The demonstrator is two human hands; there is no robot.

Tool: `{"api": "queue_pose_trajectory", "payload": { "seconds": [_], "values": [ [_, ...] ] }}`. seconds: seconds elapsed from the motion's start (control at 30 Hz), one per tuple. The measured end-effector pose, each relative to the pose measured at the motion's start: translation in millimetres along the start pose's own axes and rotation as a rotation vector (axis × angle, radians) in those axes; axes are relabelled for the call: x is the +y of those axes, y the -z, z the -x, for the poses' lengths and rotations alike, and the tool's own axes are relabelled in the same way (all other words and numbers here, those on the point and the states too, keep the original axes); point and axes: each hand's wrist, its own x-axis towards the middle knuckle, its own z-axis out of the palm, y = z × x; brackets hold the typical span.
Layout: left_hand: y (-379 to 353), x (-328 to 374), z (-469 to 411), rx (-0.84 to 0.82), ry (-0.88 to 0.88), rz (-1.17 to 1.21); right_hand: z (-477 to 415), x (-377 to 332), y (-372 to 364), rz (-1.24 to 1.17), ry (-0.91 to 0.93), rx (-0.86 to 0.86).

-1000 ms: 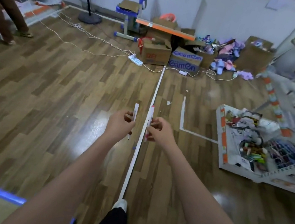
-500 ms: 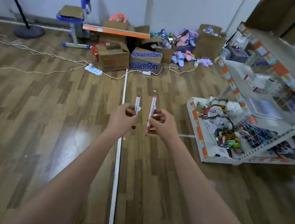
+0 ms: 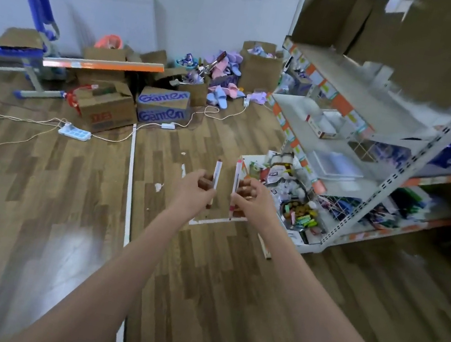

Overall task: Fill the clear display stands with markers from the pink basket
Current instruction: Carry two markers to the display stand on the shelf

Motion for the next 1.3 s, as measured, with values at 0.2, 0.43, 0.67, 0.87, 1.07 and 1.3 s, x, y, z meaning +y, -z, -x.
{"api": "queue_pose_trajectory", "payload": {
  "seconds": [0.2,0.43,0.67,0.87,1.07,1.3],
  "values": [
    [-88,55,-53,-0.046,-0.052,0.004,-50,22,103,0.045,-0.004,0.079],
    [-165,97,-97,-0.129,-0.063,0.094,-76,45,186,-0.045,-0.023,0.141],
    [-242,129,-144,-0.194,-0.093,0.087,-112,58,256,-0.031,-0.008,0.226],
    [-320,179,-193,-0.269,-0.168,0.094,-156,72,330,-0.007,0.005,0.333],
    [-376,239,-238,-0.315,-0.210,0.146,-205,68,406,0.103,0.041,0.414],
    [-416,287,-277,-0.342,-0.261,0.177,-254,66,458,0.059,0.071,0.451]
  ]
}}
